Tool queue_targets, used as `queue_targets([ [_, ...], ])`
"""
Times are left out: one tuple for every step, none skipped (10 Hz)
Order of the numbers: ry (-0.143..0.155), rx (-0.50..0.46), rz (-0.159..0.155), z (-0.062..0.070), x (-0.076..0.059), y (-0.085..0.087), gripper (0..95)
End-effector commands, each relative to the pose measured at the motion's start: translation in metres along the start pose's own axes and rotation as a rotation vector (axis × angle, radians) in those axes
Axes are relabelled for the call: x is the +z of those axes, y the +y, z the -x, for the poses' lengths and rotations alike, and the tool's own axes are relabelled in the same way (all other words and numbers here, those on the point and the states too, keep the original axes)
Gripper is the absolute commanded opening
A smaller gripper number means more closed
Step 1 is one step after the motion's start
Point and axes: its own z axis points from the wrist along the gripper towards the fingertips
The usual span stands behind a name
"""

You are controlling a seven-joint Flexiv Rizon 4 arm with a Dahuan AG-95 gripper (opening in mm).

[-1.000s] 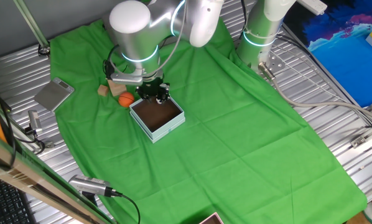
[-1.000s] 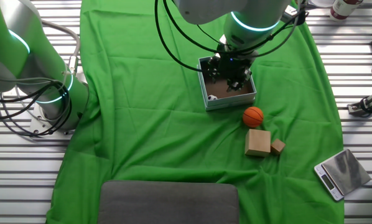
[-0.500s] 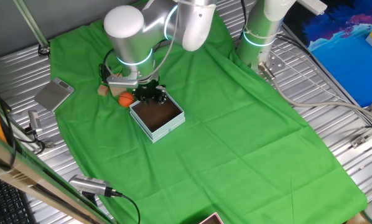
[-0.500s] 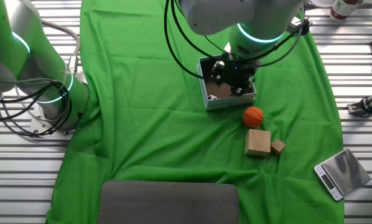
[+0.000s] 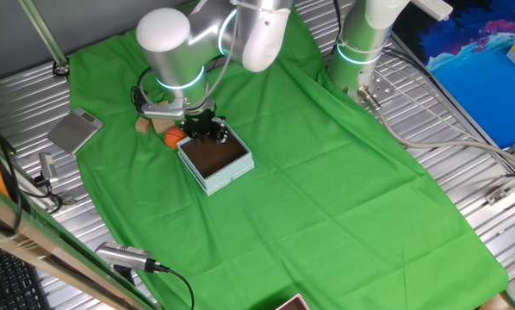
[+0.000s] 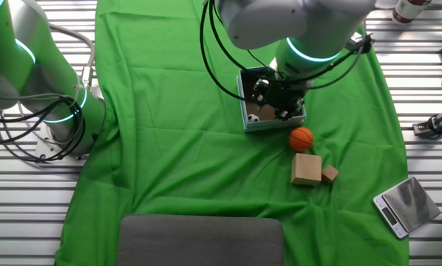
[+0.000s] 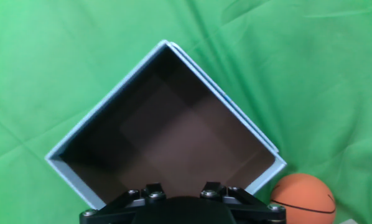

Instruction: Take everything out of the gift box

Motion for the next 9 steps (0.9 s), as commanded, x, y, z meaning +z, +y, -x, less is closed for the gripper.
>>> queue_targets([
  [0.001, 0.032, 0.003, -0.003, 0.002, 0.003, 38.0],
  [-0.002, 0.043, 0.004, -0.006, 0.004, 0.006, 38.0],
  [-0.004, 0.049, 0.005, -0.008, 0.007, 0.009, 38.0],
  [-0.005, 0.052, -0.001, -0.010, 0.009, 0.012, 38.0],
  [0.001, 0.054, -0.003, -0.011, 0.010, 0.013, 38.0],
  [0.001, 0.054, -0.003, -0.012, 0.010, 0.013, 38.0],
  [-0.001, 0.056, -0.001, -0.012, 0.011, 0.014, 38.0],
  [-0.001, 0.055, 0.000, -0.013, 0.012, 0.015, 38.0],
  [-0.002, 0.052, 0.001, -0.014, 0.013, 0.016, 38.0],
])
